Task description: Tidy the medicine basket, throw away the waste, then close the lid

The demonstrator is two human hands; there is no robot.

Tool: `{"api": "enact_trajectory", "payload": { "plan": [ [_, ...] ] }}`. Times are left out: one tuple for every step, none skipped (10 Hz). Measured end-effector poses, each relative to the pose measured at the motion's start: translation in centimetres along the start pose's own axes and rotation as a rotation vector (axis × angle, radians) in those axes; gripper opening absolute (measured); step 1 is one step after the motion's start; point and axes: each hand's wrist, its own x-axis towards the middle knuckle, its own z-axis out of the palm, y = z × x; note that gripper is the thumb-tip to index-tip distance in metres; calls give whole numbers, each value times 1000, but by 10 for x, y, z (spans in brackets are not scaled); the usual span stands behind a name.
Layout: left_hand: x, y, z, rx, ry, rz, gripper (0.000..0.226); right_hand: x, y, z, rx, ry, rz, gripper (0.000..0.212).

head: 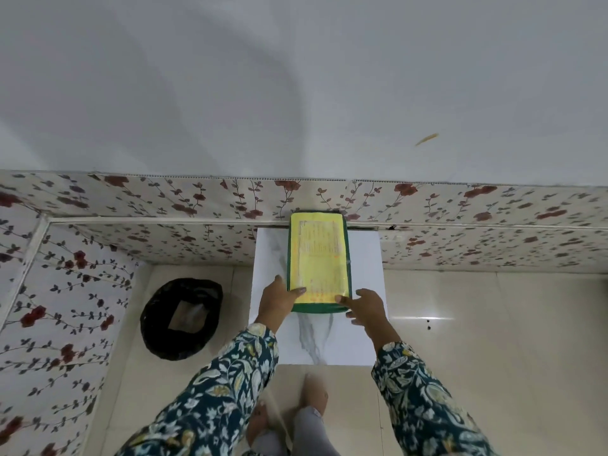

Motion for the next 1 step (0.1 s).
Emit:
{"api": "enact_trajectory", "payload": {
  "plan": [
    [-16,7,-18,29,59,82,59,-31,-14,-5,-216,169,-170,59]
  ]
}}
